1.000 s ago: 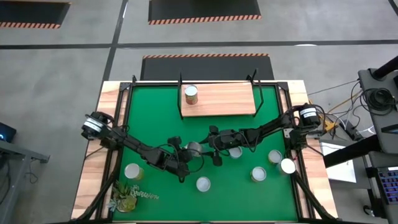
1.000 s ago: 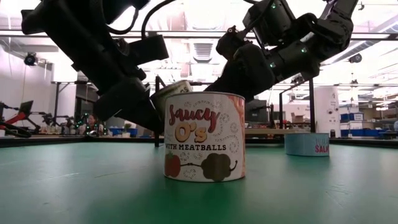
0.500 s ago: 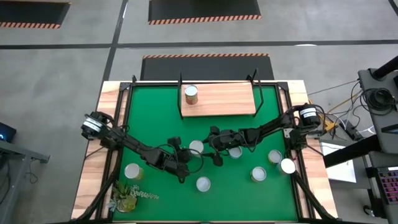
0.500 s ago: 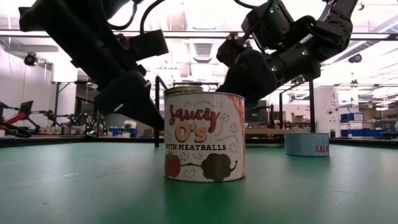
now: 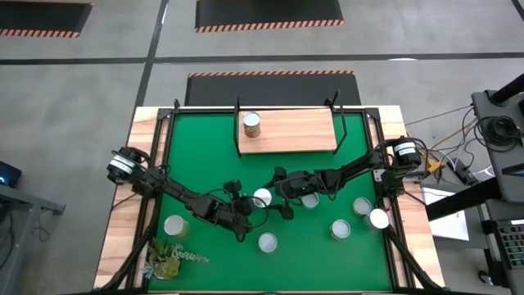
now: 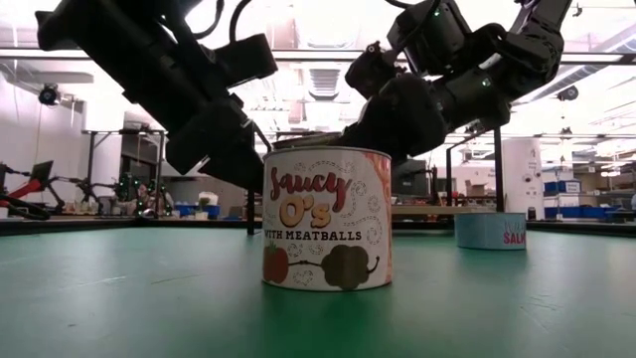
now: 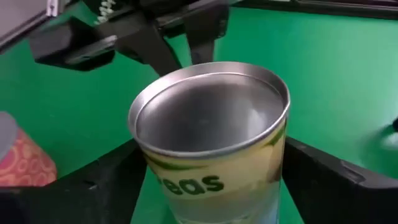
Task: Pick and place cans onto a shelf
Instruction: Put the canned peas on the shelf
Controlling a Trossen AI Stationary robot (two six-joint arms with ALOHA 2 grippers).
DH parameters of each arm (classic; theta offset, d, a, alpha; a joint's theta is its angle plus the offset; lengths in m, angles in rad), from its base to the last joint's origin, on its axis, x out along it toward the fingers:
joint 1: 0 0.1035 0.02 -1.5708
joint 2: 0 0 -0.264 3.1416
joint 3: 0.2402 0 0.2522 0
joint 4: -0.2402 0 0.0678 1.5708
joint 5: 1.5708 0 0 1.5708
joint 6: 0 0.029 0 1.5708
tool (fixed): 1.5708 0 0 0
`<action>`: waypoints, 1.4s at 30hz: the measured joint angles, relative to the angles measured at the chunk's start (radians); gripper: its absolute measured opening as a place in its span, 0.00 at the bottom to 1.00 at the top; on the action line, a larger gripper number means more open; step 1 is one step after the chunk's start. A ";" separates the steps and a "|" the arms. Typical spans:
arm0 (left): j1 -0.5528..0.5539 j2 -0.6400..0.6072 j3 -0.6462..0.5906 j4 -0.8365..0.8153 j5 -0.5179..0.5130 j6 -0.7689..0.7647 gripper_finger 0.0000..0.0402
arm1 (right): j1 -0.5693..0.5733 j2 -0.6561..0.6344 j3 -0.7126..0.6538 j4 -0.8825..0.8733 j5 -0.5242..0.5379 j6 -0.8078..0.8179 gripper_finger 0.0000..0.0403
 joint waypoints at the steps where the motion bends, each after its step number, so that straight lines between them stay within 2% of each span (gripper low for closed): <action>1: 0.000 0.000 0.000 -0.001 0.000 0.000 0.00 | 0.000 0.000 0.000 0.000 -0.005 -0.001 0.76; 6: 0.000 0.000 0.000 -0.003 -0.003 0.004 0.00 | 0.001 0.000 0.000 -0.001 -0.034 -0.001 0.69; 13: -0.002 -0.014 0.000 -0.021 -0.072 0.034 0.00 | 0.002 0.000 0.000 -0.001 -0.048 0.008 0.71; 19: -0.005 -0.072 0.002 -0.122 -0.076 0.034 0.00 | 0.002 -0.021 0.000 -0.014 -0.039 0.008 0.71; 23: -0.016 -0.133 -0.004 -0.198 -0.171 0.034 0.00 | -0.003 -0.065 0.000 -0.018 -0.002 0.008 0.71; 27: -0.028 -0.214 -0.009 -0.242 -0.286 0.067 0.00 | -0.041 -0.108 0.000 -0.008 0.086 0.009 0.71; 30: -0.027 -0.281 -0.009 -0.234 -0.306 0.135 0.00 | -0.095 -0.130 0.000 -0.006 0.119 0.040 0.71; 34: -0.026 -0.369 -0.009 -0.200 -0.258 0.244 0.00 | -0.162 -0.132 0.000 0.027 0.164 0.092 0.71; 36: -0.026 -0.407 -0.023 -0.128 -0.212 0.307 0.00 | -0.184 -0.121 0.000 0.062 0.166 0.109 0.71; 40: -0.023 -0.467 -0.111 0.146 0.008 0.484 0.00 | -0.192 -0.113 0.000 0.085 0.163 0.111 0.71; 42: -0.024 -0.488 -0.174 0.302 0.087 0.563 0.00 | -0.192 -0.114 0.000 0.096 0.162 0.109 0.71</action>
